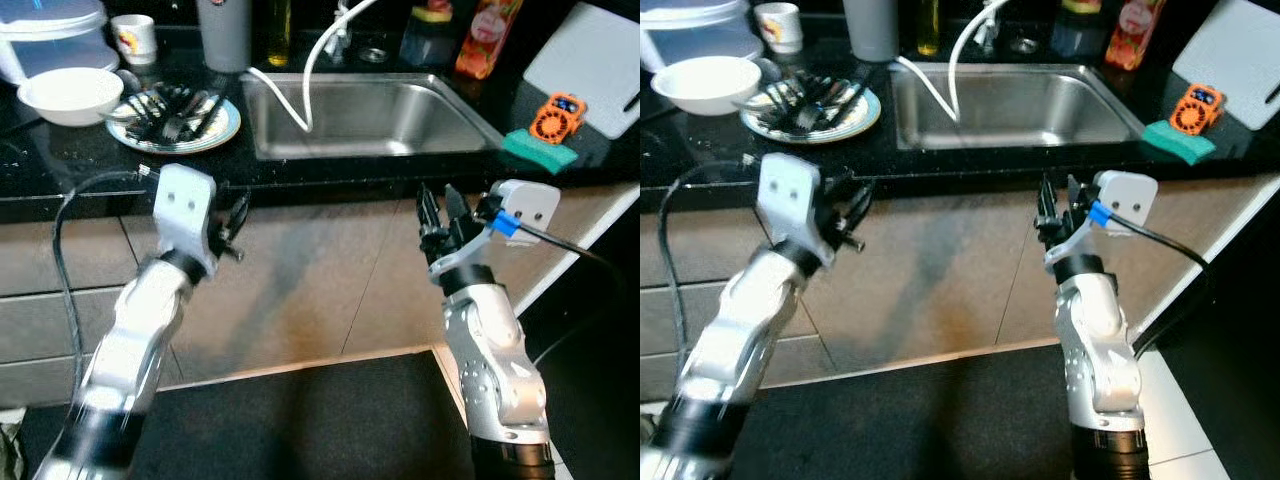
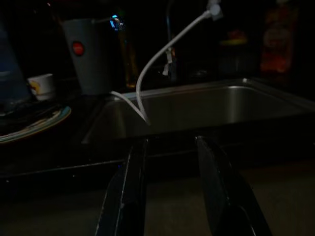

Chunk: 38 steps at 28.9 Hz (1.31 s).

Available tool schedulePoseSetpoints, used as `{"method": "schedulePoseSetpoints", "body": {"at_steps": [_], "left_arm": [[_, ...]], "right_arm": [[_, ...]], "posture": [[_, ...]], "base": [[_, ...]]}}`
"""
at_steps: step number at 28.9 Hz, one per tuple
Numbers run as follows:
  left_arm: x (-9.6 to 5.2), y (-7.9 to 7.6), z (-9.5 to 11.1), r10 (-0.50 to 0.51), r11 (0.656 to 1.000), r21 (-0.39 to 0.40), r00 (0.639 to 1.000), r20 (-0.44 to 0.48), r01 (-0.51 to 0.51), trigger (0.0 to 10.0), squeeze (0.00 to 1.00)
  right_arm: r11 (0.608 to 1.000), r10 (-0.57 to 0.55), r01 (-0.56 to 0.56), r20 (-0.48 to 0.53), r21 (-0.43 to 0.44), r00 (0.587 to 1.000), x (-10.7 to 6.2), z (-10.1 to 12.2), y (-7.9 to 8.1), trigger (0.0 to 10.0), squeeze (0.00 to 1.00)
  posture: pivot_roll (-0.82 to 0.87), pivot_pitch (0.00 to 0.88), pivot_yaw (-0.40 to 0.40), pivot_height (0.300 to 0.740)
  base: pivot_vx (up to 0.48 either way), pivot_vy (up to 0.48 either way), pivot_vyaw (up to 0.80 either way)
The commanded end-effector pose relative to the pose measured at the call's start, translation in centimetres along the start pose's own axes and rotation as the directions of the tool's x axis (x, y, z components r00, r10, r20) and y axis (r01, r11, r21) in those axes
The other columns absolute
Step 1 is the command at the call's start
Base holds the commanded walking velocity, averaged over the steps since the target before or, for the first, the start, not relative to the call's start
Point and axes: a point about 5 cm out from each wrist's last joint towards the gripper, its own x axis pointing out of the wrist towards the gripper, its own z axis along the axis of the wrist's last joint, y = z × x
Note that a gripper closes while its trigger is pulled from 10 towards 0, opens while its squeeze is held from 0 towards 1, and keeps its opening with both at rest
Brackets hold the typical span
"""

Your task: Kitchen organization

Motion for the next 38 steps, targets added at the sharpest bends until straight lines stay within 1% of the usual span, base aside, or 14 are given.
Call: {"method": "schedulePoseSetpoints", "body": {"at_steps": [1,3,6,8,9,10,11,13,14,21,23,25,33,38], "left_arm": [[-0.9,-0.4,-0.5,0.006,1.0,0.023,0.999,-0.049,-0.005,10.0,0.0],[-1.5,-0.5,-0.8,0.01,1.0,0.014,0.997,-0.076,-0.009,10.0,0.0],[-1.8,-0.5,-0.6,0.051,0.997,0.057,0.992,-0.113,-0.044,10.0,0.0],[-1.1,-0.4,0.4,0.048,0.99,0.135,0.995,-0.089,-0.036,10.0,0.0],[-1.1,-0.4,0.4,0.048,0.99,0.135,0.995,-0.089,-0.036,10.0,0.0],[-0.2,-0.3,1.1,0.041,0.989,0.148,0.997,-0.061,-0.031,10.0,0.0],[1.3,0.4,2.6,0.101,0.994,0.043,0.995,-0.005,-0.101,10.0,0.0],[1.7,0.7,3.3,0.132,0.991,0.003,0.991,0.017,-0.132,10.0,0.0],[1.7,0.5,3.7,0.115,0.993,0.026,0.993,0.034,-0.116,10.0,0.0],[1.4,0.1,5.1,0.105,0.989,0.091,0.99,0.099,-0.114,10.0,0.0],[1.7,0.5,5.7,0.096,0.975,0.186,0.987,0.128,-0.119,10.0,0.0],[1.8,0.7,5.9,0.095,0.972,0.202,0.985,0.143,-0.123,10.0,0.0],[3.0,2.9,8.0,0.147,0.961,0.195,0.962,0.229,-0.194,10.0,0.0],[3.3,3.6,8.7,0.171,0.948,0.216,0.947,0.271,-0.232,10.0,0.0]], "right_arm": [[1.0,0.007,-0.007,-0.028,0.0,1.0,-0.1,-0.4,0.0,10.0,0.0],[1.0,0.003,-0.003,-0.039,-0.002,0.999,-0.2,-0.6,0.1,10.0,0.0],[1.0,0.0,0.001,-0.07,0.017,0.998,-0.3,-0.9,0.2,10.0,0.0],[1.0,0.012,-0.01,-0.073,0.029,0.997,-0.3,-0.8,0.4,10.0,0.0],[1.0,0.012,-0.01,-0.073,0.029,0.997,-0.3,-0.8,0.4,10.0,0.0],[0.999,0.012,-0.009,-0.055,0.04,0.998,-0.1,-0.4,0.5,10.0,0.0],[0.995,-0.023,0.023,-0.01,0.096,1.0,0.5,0.8,0.1,10.0,0.0],[0.987,-0.052,0.051,0.001,0.15,0.999,0.7,1.2,-0.2,10.0,0.0],[0.987,-0.062,0.061,0.002,0.152,0.998,0.6,1.3,-0.5,10.0,0.0],[0.985,-0.14,0.135,0.042,0.104,0.989,0.2,1.9,-2.0,10.0,0.0],[0.987,-0.154,0.149,0.068,0.067,0.986,0.4,2.5,-2.6,10.0,0.0],[0.988,-0.151,0.147,0.08,0.054,0.985,0.6,2.8,-2.7,10.0,0.0],[0.981,-0.133,0.16,0.223,-0.111,0.966,1.6,5.6,-2.7,10.0,0.0],[0.982,-0.109,0.141,0.234,-0.124,0.966,1.8,5.8,-2.2,10.0,0.0]], "posture": [[0.08,0.068,-0.09,0.74],[0.08,0.068,-0.09,0.74],[0.08,0.068,-0.09,0.74],[0.08,0.068,-0.09,0.74],[0.08,0.068,-0.09,0.74],[0.07,0.078,-0.084,0.74],[0.06,0.077,-0.079,0.74],[0.06,0.08,-0.076,0.74],[0.06,0.08,-0.076,0.74],[0.05,0.099,-0.085,0.74],[0.05,0.099,-0.093,0.74],[0.05,0.099,-0.093,0.74],[0.04,0.087,-0.094,0.74],[0.04,0.077,-0.094,0.74]], "base": [[0.0,0.0,0.0],[0.0,0.0,0.0],[0.0,0.0,0.0],[0.0,0.0,0.0],[0.0,0.0,0.0],[0.0,0.0,0.0],[0.0,0.0,0.0],[0.0,0.0,0.0],[0.0,0.0,0.0],[0.0,0.0,0.0],[0.0,0.0,0.0],[0.0,0.0,0.0],[0.0,0.0,0.0],[0.0,0.0,0.0]]}}
